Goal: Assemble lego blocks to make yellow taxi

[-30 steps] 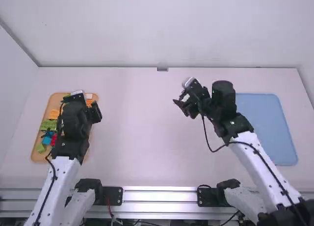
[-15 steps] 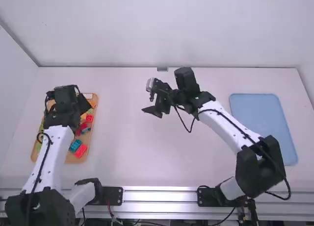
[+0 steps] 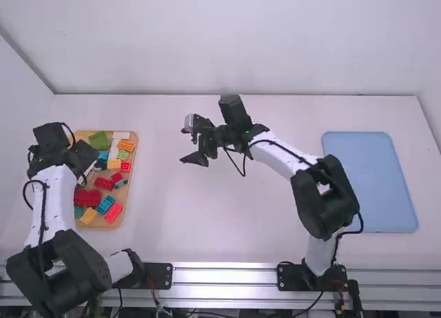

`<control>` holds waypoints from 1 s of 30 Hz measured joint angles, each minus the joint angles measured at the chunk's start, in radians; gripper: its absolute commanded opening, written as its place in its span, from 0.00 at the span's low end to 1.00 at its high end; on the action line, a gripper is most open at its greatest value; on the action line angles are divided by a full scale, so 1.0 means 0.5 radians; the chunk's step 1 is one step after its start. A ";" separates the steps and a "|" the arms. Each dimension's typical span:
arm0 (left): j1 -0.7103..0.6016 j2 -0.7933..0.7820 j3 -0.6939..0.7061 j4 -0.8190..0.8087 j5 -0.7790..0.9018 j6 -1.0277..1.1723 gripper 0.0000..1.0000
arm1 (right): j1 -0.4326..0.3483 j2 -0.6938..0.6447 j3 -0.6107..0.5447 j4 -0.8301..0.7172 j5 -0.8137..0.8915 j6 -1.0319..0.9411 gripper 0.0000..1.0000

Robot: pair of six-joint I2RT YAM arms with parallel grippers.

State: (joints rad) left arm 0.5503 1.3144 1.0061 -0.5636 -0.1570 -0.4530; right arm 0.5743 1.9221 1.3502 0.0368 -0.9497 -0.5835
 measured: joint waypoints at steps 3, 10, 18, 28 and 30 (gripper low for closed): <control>-0.001 0.001 0.002 0.004 0.101 0.071 0.99 | 0.002 0.000 0.073 0.004 -0.021 -0.014 0.99; -0.001 0.001 0.009 0.027 0.139 0.085 0.99 | -0.031 0.000 0.259 -0.251 0.043 0.040 0.99; -0.001 0.001 0.010 0.108 0.256 0.155 0.99 | -0.057 0.000 0.488 -0.625 0.490 0.111 0.98; -0.001 0.086 0.169 0.008 0.271 0.211 0.99 | -0.057 0.001 0.495 -0.723 0.636 0.050 0.99; -0.001 0.153 0.267 -0.037 0.278 0.267 0.99 | -0.056 0.000 0.495 -0.723 0.645 0.020 0.99</control>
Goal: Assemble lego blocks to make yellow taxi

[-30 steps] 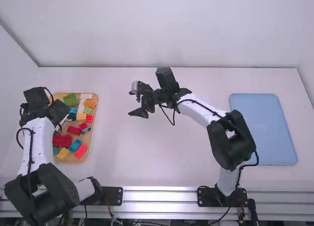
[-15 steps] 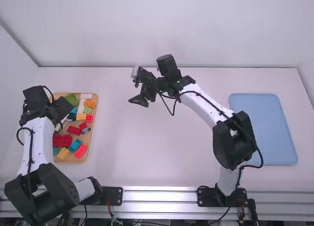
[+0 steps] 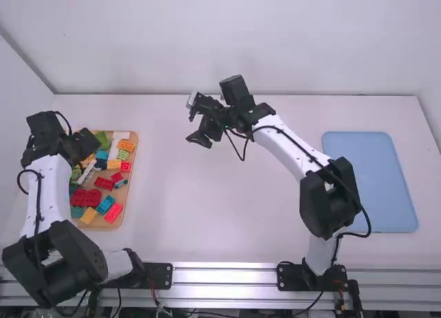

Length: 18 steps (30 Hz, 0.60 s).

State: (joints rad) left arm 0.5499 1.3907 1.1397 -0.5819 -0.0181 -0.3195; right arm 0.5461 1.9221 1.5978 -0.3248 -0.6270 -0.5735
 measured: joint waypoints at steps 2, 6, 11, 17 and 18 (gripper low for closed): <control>0.000 0.050 0.079 -0.066 0.000 0.023 0.99 | -0.001 0.000 0.000 0.000 0.007 -0.023 0.99; 0.000 0.230 0.351 -0.321 -0.010 0.053 0.99 | 0.000 0.000 0.000 0.001 0.007 -0.053 0.99; 0.000 0.610 0.794 -0.561 -0.032 0.105 0.99 | 0.000 0.000 0.000 -0.011 0.011 -0.067 0.98; 0.000 1.085 1.273 -0.855 -0.038 0.138 0.99 | -0.001 0.000 0.000 -0.046 0.011 -0.070 0.99; 0.000 1.171 1.350 -0.900 -0.038 0.139 0.99 | 0.000 0.000 0.000 -0.056 0.012 -0.071 0.99</control>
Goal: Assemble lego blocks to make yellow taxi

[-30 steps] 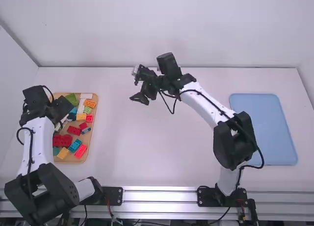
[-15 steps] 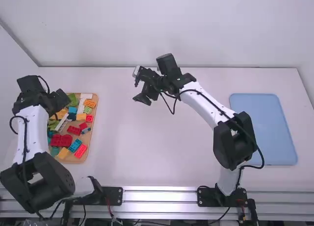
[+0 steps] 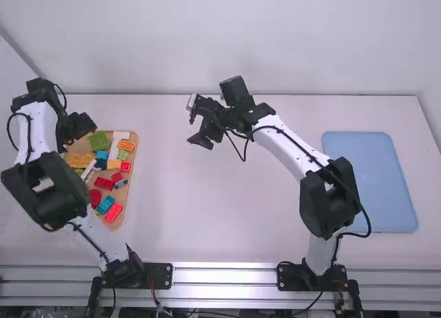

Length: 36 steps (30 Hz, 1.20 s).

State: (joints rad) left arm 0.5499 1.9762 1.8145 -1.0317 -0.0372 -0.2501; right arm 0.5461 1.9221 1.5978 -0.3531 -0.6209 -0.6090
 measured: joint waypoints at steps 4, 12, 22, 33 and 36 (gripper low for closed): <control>0.000 0.257 0.211 -0.095 0.000 -0.052 0.99 | -0.001 0.000 0.000 -0.033 0.000 0.002 0.99; 0.008 0.556 0.341 -0.136 -0.072 -0.289 0.99 | -0.001 0.000 0.000 -0.082 0.000 -0.002 0.99; 0.109 0.648 0.340 -0.118 -0.082 -0.982 0.99 | 0.000 0.000 0.000 -0.098 0.125 -0.004 0.98; 0.155 0.648 0.340 -0.065 -0.068 -1.348 0.99 | 0.000 0.000 0.000 -0.045 0.204 0.000 0.98; 0.155 0.648 0.340 -0.068 -0.068 -1.358 1.00 | 0.000 0.000 0.000 -0.043 0.208 0.002 0.98</control>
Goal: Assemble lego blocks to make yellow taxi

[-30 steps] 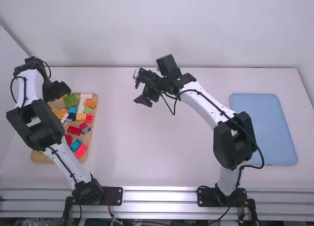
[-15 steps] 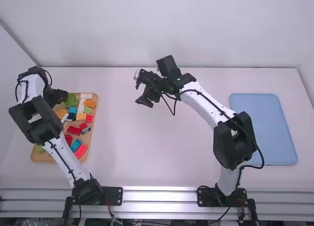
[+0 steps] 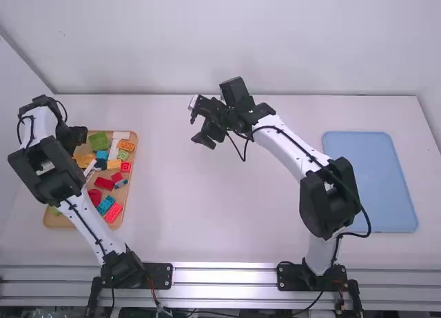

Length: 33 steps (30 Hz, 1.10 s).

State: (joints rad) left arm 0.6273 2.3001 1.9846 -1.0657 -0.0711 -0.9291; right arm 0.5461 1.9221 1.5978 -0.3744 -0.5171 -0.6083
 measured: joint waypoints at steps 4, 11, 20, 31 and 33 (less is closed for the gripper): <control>0.000 0.000 -0.076 0.033 -0.001 -0.014 0.89 | 0.000 0.000 0.000 0.000 0.001 -0.002 0.98; 0.000 0.000 -0.293 0.198 0.000 -0.028 0.83 | 0.000 0.000 0.000 0.001 0.000 -0.008 0.99; 0.000 0.000 -0.304 0.235 -0.001 0.108 0.82 | 0.000 0.000 0.000 0.003 -0.001 -0.005 0.99; 0.000 -0.001 -0.423 0.332 0.006 0.278 0.75 | -0.001 0.001 0.000 0.005 0.001 -0.008 0.98; 0.000 -0.002 -0.432 0.360 0.017 0.283 0.73 | 0.000 0.001 0.000 0.004 0.003 -0.007 0.99</control>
State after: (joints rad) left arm 0.6273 2.2990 1.7687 -0.8856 -0.0628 -0.7876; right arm 0.5461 1.9224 1.5978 -0.3725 -0.5156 -0.6117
